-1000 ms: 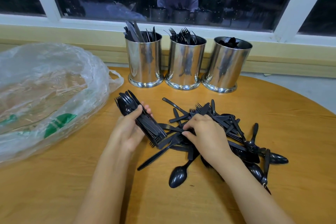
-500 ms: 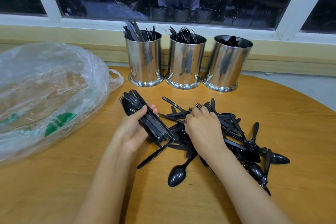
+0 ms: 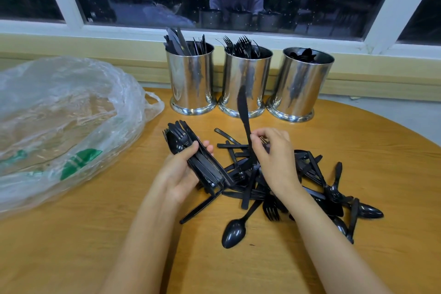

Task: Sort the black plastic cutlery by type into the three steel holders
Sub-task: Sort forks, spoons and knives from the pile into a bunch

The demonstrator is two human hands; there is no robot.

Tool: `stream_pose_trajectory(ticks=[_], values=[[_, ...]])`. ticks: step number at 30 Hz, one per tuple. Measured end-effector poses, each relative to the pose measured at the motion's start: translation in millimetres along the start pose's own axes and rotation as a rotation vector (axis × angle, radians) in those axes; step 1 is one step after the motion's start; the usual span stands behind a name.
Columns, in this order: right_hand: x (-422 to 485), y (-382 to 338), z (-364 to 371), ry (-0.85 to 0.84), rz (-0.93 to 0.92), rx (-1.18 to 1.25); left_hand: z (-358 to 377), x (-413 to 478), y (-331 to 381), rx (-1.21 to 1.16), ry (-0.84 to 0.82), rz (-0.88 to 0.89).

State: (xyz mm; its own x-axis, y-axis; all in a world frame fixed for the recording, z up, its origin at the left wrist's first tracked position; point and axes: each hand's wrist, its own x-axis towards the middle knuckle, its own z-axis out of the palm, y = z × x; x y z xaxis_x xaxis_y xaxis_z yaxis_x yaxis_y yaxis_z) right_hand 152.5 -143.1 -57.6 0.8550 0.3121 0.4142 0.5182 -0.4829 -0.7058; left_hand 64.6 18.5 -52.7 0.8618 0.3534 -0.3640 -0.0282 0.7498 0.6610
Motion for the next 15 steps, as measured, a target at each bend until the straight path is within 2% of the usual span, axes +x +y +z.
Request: stream_pose_trajectory(ticks=[2, 4, 8, 12, 15], values=[[0.0, 2.3, 4.2, 0.021, 0.079, 0.205, 3.0, -0.9, -2.8, 0.002, -0.002, 0.002], [1.8, 3.1, 5.1, 0.05, 0.122, 0.3, 6.1, -2.0, -5.2, -0.02, -0.025, -0.005], [2.9, 4.2, 3.4, 0.02, 0.197, 0.357, 9.3, -5.1, -7.2, -0.024, -0.055, -0.009], [0.0, 0.1, -0.9, 0.082, 0.186, 0.443, 9.7, -5.9, -8.9, -0.004, -0.056, -0.004], [-2.6, -2.0, -2.3, -0.003, 0.138, 0.392, 10.3, -5.8, -9.7, 0.003, -0.052, 0.004]])
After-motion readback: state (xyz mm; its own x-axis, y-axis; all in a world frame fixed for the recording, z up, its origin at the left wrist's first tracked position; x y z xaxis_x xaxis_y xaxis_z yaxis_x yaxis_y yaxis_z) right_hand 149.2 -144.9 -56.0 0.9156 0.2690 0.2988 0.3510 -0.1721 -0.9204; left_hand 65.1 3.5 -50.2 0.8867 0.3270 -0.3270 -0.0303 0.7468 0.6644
